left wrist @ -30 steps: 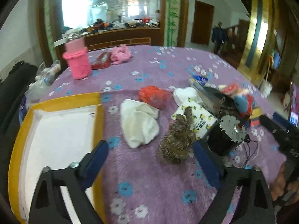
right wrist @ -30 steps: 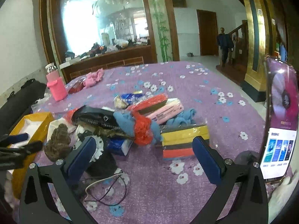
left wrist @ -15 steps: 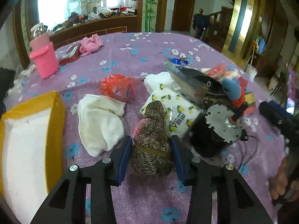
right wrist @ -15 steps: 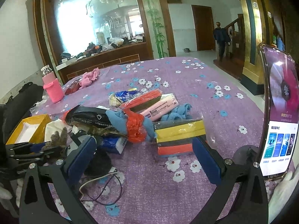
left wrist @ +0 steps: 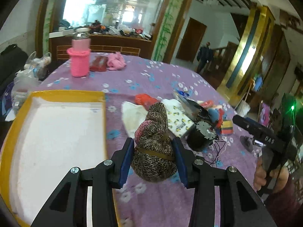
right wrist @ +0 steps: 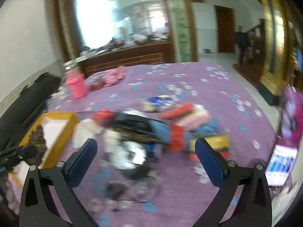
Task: Organize soft objects
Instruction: 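Carry the yarn bundle into the tray with the left gripper while the right gripper grasps the white towel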
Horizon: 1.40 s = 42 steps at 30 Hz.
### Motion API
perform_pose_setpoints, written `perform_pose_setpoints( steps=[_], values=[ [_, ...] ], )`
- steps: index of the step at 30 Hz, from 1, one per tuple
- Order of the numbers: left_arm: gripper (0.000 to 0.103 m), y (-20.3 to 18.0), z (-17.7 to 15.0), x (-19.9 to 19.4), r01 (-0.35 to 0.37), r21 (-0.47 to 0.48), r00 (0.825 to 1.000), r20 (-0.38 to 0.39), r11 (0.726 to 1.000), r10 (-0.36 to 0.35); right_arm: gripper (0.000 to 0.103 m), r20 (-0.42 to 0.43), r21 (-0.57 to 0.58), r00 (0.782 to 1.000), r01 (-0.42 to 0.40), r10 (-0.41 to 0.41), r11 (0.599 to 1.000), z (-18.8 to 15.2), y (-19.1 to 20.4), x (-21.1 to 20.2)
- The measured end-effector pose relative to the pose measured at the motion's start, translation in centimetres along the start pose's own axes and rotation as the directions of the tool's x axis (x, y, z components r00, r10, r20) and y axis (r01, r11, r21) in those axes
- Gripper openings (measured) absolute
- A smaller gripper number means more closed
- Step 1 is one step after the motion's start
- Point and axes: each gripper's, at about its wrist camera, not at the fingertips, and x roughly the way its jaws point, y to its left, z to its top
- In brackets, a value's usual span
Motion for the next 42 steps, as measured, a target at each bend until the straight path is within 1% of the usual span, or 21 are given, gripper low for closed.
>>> perform_pose_setpoints(
  steps=[1, 3, 4, 5, 6, 7, 8, 10, 13, 14, 16, 18, 22, 25, 26, 27, 28, 30, 31, 37, 42],
  values=[
    [0.041, 0.8, -0.4, -1.1, 0.000, -0.014, 1.000, 0.011, 1.000, 0.000, 0.103, -0.021, -0.009, 0.999, -0.043, 0.043, 0.999, 0.6, 1.2, 0.4],
    [0.041, 1.9, -1.1, -2.5, -0.005, -0.034, 1.000, 0.026, 0.999, 0.006, 0.103, -0.091, -0.008, 0.986, -0.144, 0.143, 0.990, 1.7, 3.8, 2.1],
    [0.041, 2.7, -1.6, -3.3, -0.010, -0.047, 0.999, 0.034, 0.999, 0.012, 0.103, -0.130, 0.000, 0.974, -0.186, 0.185, 0.982, 2.2, 5.0, 3.1],
    [0.041, 3.1, -2.0, -4.1, -0.016, -0.059, 0.999, 0.040, 0.998, 0.019, 0.103, -0.183, 0.014, 0.955, -0.233, 0.232, 0.972, 2.6, 6.5, 4.8],
    [0.041, 3.5, -2.3, -4.4, -0.022, -0.066, 0.999, 0.044, 0.998, 0.025, 0.100, -0.223, 0.027, 0.940, -0.258, 0.257, 0.966, 3.0, 7.6, 6.1],
    [0.041, 4.2, -2.7, -5.1, -0.027, -0.077, 0.998, 0.051, 0.997, 0.031, 0.094, -0.258, 0.035, 0.927, -0.273, 0.272, 0.961, 3.2, 8.7, 7.6],
    [0.041, 4.7, -2.9, -5.5, -0.030, -0.085, 0.998, 0.053, 0.996, 0.034, 0.089, -0.294, 0.027, 0.917, -0.274, 0.270, 0.961, 3.2, 10.1, 9.4],
    [0.041, 5.7, -3.2, -6.3, -0.032, -0.106, 0.998, 0.057, 0.994, 0.038, 0.082, -0.343, -0.004, 0.910, -0.249, 0.233, 0.968, 3.1, 12.0, 12.2],
    [0.041, 7.3, -3.7, -7.4, -0.042, -0.139, 0.997, 0.054, 0.989, 0.050, 0.073, -0.412, -0.030, 0.899, -0.177, 0.149, 0.984, 2.8, 14.0, 16.5],
    [0.041, 7.7, -3.6, -7.4, -0.046, -0.147, 0.997, 0.052, 0.988, 0.054, 0.069, -0.423, -0.045, 0.899, -0.151, 0.118, 0.988, 2.7, 14.5, 17.5],
    [0.041, 8.7, -3.7, -8.0, -0.056, -0.166, 0.997, 0.046, 0.985, 0.065, 0.067, -0.434, -0.088, 0.900, -0.083, 0.037, 0.993, 2.5, 15.2, 19.3],
    [0.041, 9.4, -3.2, -7.8, -0.065, -0.176, 0.996, 0.043, 0.982, 0.073, 0.067, -0.434, -0.105, 0.901, -0.051, 0.000, 0.993, 2.5, 15.0, 19.6],
    [0.041, 10.4, -3.2, -8.3, -0.074, -0.194, 0.996, 0.042, 0.978, 0.084, 0.067, -0.445, -0.086, 0.895, -0.031, -0.010, 0.996, 2.5, 14.4, 19.8],
    [0.041, 10.6, -3.5, -8.1, -0.075, -0.205, 0.996, 0.030, 0.976, 0.083, 0.067, -0.439, -0.087, 0.898, -0.018, -0.022, 0.996, 2.3, 14.3, 19.7],
    [0.041, 10.6, -3.4, -7.8, -0.073, -0.208, 0.996, 0.024, 0.975, 0.080, 0.062, -0.436, -0.098, 0.899, -0.015, -0.030, 0.995, 2.2, 14.4, 19.8],
    [0.041, 10.4, -3.6, -7.7, -0.071, -0.209, 0.997, 0.019, 0.975, 0.077, 0.051, -0.436, -0.113, 0.899, -0.014, -0.037, 0.993, 1.9, 14.6, 19.7],
    [0.041, 10.4, -3.5, -7.6, -0.070, -0.207, 0.997, 0.017, 0.976, 0.076, 0.027, -0.442, -0.125, 0.896, -0.014, -0.043, 0.992, 1.8, 14.8, 19.7],
    [0.041, 10.0, -3.5, -7.5, -0.079, -0.200, 0.996, 0.013, 0.977, 0.084, 0.020, -0.444, -0.111, 0.896, -0.021, -0.031, 0.994, 1.6, 14.5, 19.2],
    [0.041, 9.9, -3.2, -7.3, -0.085, -0.196, 0.996, 0.012, 0.977, 0.090, 0.014, -0.440, -0.103, 0.898, -0.027, -0.022, 0.994, 1.7, 14.3, 18.8],
    [0.041, 7.8, -2.5, -7.8, -0.184, -0.141, 0.982, 0.003, 0.973, 0.187, 0.014, -0.389, -0.101, 0.921, -0.048, 0.005, 0.994, 2.0, 13.7, 15.3],
    [0.041, 5.6, -2.5, -8.5, -0.236, -0.098, 0.971, 0.012, 0.967, 0.239, 0.014, -0.341, -0.115, 0.939, -0.075, 0.032, 0.991, 2.1, 13.9, 12.0]
  ],
)
